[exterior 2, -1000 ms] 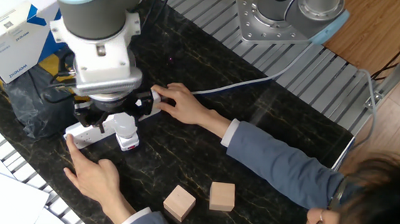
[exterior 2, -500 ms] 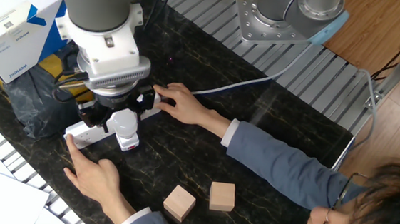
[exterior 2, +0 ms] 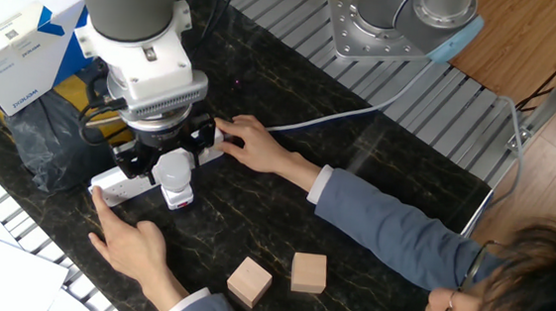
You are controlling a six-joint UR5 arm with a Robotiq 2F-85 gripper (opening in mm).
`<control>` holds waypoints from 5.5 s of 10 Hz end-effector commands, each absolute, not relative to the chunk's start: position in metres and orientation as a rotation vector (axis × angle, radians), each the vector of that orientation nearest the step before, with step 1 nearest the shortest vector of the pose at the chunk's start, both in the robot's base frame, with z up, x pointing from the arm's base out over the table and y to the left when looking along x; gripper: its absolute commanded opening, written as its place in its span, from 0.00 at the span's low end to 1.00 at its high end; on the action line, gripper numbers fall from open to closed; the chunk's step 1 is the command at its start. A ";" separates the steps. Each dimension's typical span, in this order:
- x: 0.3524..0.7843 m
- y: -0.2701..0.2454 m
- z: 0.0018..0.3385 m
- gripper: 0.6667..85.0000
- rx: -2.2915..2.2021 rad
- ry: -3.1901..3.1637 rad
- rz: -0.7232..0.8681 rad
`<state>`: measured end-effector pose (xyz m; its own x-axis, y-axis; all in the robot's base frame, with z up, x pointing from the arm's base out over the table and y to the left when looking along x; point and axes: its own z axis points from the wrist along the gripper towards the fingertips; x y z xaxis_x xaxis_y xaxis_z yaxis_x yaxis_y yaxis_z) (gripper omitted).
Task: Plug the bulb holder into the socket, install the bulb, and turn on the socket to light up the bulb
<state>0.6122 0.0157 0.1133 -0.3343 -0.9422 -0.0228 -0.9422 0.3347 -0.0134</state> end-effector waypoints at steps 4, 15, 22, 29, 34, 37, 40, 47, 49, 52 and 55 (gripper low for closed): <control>0.610 0.018 0.107 0.64 -1.809 2.545 0.055; 0.599 0.020 0.109 0.30 -1.484 2.818 0.098; 0.599 0.022 0.110 0.26 -1.205 2.980 0.093; 0.606 0.024 0.109 0.26 -1.000 3.037 0.080; 0.609 0.022 0.109 0.25 -0.849 3.079 0.055; 0.612 0.018 0.108 0.25 -0.805 3.092 0.022; 0.612 0.019 0.108 0.26 -0.804 3.097 0.013; 0.611 0.016 0.113 0.70 -0.996 3.052 0.045; 0.610 0.016 0.115 0.75 -1.007 3.048 0.040; 0.615 0.021 0.124 0.75 -1.067 3.009 0.009; 0.636 0.063 0.157 0.73 -1.173 2.891 0.056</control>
